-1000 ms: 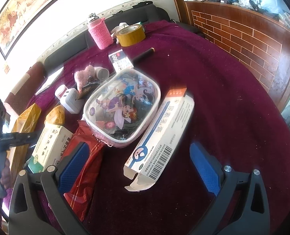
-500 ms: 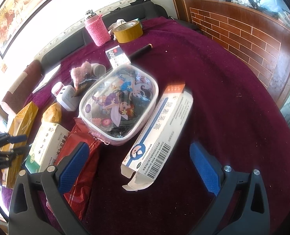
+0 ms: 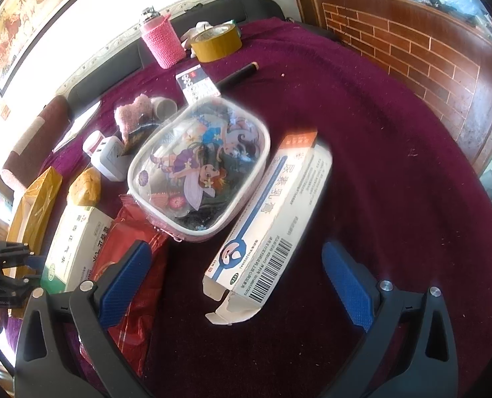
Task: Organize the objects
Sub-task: 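Grasp the two black markers with the left gripper and lift them, then carry the markers into the yellow-rimmed tray and open the left gripper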
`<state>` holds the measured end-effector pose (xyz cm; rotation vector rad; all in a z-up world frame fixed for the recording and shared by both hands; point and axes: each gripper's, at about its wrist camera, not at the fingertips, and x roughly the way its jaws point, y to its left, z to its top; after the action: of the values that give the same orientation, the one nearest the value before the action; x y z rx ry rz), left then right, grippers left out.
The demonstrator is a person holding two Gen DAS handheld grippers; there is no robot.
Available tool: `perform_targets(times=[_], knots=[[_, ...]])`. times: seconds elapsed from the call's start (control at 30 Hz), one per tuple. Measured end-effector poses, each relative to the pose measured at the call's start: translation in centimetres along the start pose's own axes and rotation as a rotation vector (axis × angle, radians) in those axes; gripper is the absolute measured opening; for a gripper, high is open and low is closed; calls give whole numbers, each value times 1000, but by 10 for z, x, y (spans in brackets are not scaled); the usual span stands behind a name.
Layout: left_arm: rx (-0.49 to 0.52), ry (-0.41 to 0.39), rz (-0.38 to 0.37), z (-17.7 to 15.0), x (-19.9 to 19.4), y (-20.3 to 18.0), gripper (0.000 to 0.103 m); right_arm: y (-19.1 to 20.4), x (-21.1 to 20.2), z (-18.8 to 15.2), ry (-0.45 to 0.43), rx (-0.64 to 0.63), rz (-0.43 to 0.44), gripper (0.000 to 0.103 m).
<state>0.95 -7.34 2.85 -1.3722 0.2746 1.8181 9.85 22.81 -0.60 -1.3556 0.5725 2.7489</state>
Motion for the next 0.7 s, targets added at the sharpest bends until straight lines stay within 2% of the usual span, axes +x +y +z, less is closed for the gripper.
perform_targets(times=[0.07,0.1,0.2,0.3,0.33,0.37,0.53,0.6,0.7], knots=[[-104,-54,-72,-4,-9,16,29,1,1,0,6,-5,5,103],[-141,-73,-79,-6,-12,23,29,2,1,-1,7,-8,7,103],[-139,-40,-6,-6,-4,25,29,2,2,-1,7,-13,4,103],[-114,-62,-20,-13,-8,14,29,1,1,-2,7,-6,5,103],[-100,-60,17,-14,-8,10,29,1,1,-2,6,-4,6,103],[-82,-55,76,-16,-7,6,34,1,1,-2,6,-2,5,103],[-138,-46,113,-17,-13,19,34,1,1,-2,3,-4,7,103],[-157,-53,123,-18,-11,23,26,1,0,-2,1,-2,8,103],[-123,-46,214,-16,-7,11,25,0,0,-1,-1,0,9,103]])
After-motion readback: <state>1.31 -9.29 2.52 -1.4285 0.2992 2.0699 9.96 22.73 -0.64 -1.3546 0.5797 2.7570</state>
